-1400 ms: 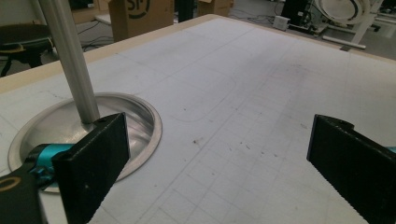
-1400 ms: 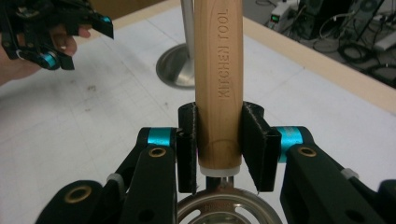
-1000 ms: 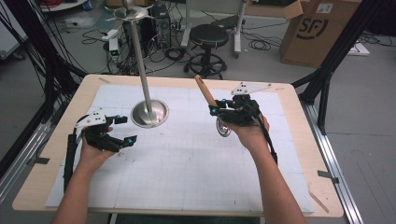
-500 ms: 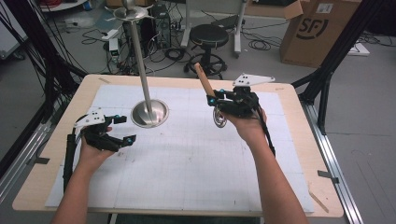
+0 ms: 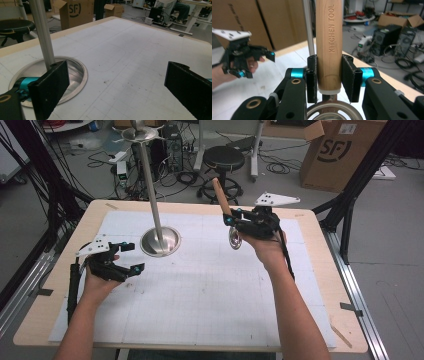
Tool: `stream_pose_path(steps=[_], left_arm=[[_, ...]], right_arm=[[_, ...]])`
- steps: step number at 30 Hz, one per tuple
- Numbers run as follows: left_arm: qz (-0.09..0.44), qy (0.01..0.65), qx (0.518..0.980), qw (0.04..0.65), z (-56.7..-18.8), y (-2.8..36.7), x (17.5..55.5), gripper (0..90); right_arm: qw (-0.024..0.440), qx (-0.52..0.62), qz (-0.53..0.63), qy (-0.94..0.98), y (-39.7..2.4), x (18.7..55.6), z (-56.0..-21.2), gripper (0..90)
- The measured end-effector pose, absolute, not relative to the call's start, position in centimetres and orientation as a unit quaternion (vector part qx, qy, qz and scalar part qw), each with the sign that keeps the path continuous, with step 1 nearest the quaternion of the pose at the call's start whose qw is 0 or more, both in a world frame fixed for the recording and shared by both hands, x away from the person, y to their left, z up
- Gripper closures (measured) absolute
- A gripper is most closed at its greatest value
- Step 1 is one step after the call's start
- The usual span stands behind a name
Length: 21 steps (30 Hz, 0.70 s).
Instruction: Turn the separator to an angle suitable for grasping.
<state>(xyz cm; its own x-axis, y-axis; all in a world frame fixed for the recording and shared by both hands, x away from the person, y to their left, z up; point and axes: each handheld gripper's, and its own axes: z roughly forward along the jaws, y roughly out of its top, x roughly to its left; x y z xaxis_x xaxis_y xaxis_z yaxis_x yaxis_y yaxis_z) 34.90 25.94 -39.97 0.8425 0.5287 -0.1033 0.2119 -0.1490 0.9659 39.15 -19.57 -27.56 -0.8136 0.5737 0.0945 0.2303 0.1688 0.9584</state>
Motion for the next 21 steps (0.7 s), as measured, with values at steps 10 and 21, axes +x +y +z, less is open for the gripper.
stream_pose_path(steps=[10, 21], left_arm=[[0.133, 0.241, 0.746, 0.606, -39.5, 26.0, 34.6, 6.4], [0.137, 0.236, 0.745, 0.609, -39.2, 26.0, 34.6, 6.5]], right_arm=[[0.139, 0.232, 0.594, 0.758, -19.0, 40.3, -25.8, 68.0], [0.132, 0.199, 0.584, 0.776, -17.7, 41.5, -23.3, 67.9]])
